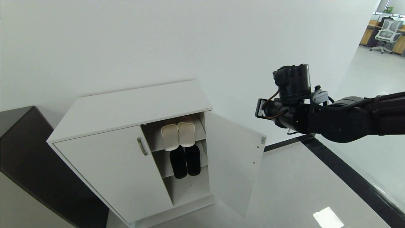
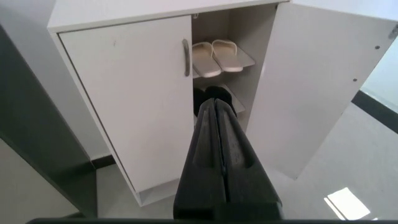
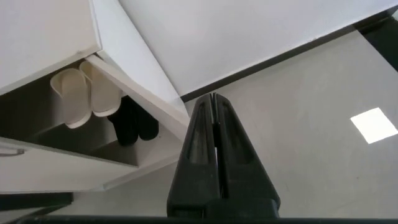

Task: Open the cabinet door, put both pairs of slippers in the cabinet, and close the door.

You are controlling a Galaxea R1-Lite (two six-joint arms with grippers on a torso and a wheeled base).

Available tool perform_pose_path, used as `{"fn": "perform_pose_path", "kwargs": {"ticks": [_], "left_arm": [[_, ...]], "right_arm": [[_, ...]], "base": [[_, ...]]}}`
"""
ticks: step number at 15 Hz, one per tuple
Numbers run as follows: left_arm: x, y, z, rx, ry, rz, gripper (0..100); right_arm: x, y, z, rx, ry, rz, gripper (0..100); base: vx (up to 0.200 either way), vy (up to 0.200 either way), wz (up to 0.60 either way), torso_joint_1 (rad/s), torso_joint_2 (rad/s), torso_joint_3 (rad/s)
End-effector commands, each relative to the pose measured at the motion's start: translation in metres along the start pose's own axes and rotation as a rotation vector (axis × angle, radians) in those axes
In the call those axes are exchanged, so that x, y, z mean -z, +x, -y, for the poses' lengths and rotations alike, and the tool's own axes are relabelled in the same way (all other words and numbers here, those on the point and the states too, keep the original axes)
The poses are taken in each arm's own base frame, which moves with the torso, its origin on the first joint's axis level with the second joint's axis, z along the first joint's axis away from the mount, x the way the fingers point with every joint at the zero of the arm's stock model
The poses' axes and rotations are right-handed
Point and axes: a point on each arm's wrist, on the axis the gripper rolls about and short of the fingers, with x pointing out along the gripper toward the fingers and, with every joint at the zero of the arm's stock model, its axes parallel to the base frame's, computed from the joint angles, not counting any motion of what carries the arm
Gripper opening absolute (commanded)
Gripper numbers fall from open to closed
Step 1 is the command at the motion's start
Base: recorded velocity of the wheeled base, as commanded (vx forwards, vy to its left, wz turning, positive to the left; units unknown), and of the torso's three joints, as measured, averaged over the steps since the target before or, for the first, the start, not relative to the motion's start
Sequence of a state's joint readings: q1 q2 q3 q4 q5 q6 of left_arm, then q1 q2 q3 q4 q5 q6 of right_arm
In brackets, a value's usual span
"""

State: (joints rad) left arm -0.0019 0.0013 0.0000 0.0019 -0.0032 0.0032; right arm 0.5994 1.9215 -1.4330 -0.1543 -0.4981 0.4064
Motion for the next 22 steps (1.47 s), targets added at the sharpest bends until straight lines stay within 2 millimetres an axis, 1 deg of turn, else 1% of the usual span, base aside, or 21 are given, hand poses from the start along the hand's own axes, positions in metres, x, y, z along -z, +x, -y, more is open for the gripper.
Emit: {"fn": "perform_pose_path", "kwargs": {"ticks": [1, 3, 6, 7, 10, 12, 17, 22], "left_arm": [[0.0, 0.0, 0.0, -0.001, 0.0, 0.0, 0], [0.0, 0.0, 0.0, -0.001, 0.0, 0.0, 0], [0.0, 0.0, 0.0, -0.001, 0.0, 0.0, 0], [0.0, 0.0, 0.0, -0.001, 0.0, 0.0, 0], [0.0, 0.0, 0.0, -0.002, 0.0, 0.0, 0], [0.0, 0.0, 0.0, -0.001, 0.0, 0.0, 0], [0.0, 0.0, 0.0, -0.002, 0.0, 0.0, 0], [0.0, 0.0, 0.0, -0.001, 0.0, 0.0, 0]], "right_arm": [[0.006, 0.011, 0.001, 0.016, -0.005, -0.014, 0], [0.012, 0.02, 0.001, 0.019, -0.004, -0.011, 0], [0.019, 0.038, 0.0, 0.024, 0.008, 0.006, 0], [0.025, 0.049, 0.0, 0.036, 0.004, -0.004, 0], [0.034, 0.073, 0.004, 0.059, 0.004, -0.013, 0], [0.04, 0.082, 0.006, 0.073, -0.002, -0.025, 0], [0.05, 0.092, 0.009, 0.087, -0.011, -0.044, 0], [0.054, 0.093, 0.009, 0.089, -0.02, -0.058, 0]], "base": [[-0.2, 0.0, 0.0, 0.017, 0.0, -0.007], [0.0, 0.0, 0.0, 0.0, 0.0, 0.0], [0.0, 0.0, 0.0, 0.0, 0.0, 0.0], [0.0, 0.0, 0.0, 0.0, 0.0, 0.0], [0.0, 0.0, 0.0, 0.0, 0.0, 0.0], [0.0, 0.0, 0.0, 0.0, 0.0, 0.0], [0.0, 0.0, 0.0, 0.0, 0.0, 0.0], [0.0, 0.0, 0.0, 0.0, 0.0, 0.0]]}}
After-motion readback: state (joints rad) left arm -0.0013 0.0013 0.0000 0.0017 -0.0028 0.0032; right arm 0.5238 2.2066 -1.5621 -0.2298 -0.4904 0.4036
